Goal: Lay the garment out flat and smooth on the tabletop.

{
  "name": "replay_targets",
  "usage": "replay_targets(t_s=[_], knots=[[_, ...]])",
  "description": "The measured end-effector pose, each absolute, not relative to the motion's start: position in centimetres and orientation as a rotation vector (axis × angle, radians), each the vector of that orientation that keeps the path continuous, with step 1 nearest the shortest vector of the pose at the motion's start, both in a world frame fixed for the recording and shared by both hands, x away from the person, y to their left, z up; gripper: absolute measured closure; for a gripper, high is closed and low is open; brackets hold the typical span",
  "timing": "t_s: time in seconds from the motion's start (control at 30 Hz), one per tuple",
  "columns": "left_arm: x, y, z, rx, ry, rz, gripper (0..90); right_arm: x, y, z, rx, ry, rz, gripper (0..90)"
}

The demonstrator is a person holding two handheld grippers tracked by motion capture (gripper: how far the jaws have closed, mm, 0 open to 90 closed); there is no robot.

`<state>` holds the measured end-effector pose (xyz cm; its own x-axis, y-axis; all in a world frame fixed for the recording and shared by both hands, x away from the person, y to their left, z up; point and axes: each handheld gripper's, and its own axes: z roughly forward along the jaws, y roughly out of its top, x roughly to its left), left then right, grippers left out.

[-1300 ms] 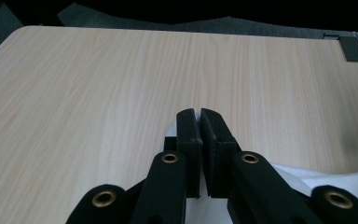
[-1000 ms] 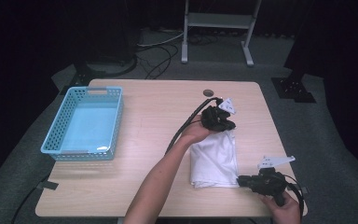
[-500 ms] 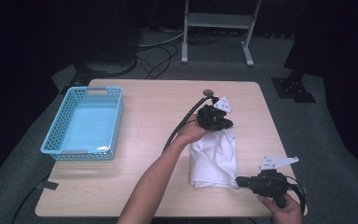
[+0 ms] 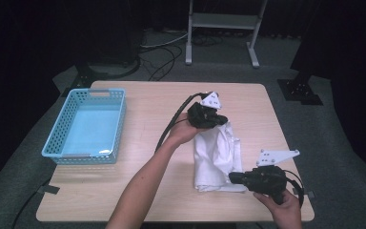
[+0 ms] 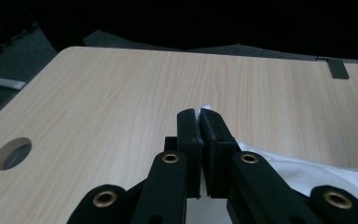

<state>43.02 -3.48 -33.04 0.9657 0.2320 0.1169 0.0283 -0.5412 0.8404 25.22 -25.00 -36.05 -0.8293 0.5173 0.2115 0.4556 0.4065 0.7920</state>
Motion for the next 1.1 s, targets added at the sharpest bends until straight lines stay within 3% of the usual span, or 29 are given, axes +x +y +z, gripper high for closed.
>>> replay_targets(t_s=[0.53,1.1], knots=[[43.4,1.9,-32.4,2.095,0.254,0.295,87.4,26.9,-16.8,-32.8,0.656,2.651,1.454,86.3],[43.6,7.9,-34.1,2.122,0.4,0.387,87.6,29.2,-9.7,-33.9,0.583,2.734,1.44,86.3]])
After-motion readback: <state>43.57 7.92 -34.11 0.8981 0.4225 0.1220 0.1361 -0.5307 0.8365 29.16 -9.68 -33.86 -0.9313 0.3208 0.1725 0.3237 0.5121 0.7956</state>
